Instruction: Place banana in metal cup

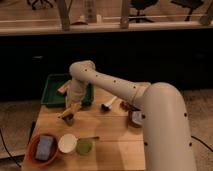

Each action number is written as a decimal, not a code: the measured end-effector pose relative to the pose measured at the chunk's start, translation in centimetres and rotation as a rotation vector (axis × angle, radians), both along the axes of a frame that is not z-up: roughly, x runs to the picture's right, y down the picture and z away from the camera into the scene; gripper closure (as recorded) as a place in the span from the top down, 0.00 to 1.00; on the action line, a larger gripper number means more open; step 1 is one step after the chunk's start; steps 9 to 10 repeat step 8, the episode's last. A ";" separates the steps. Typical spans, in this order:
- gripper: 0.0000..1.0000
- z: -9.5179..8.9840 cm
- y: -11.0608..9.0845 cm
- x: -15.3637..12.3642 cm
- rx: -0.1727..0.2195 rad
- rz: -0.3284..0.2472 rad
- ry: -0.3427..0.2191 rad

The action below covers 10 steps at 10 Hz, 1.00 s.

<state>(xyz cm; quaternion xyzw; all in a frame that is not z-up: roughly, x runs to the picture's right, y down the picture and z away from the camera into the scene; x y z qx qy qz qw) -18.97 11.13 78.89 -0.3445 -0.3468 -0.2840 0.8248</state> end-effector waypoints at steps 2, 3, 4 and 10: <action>0.80 -0.1 -0.1 -0.1 0.000 -0.007 -0.001; 0.80 -0.1 -0.1 -0.1 0.000 -0.010 -0.001; 0.80 -0.1 -0.1 -0.2 0.000 -0.013 -0.003; 0.80 -0.1 -0.2 -0.3 0.004 -0.018 -0.013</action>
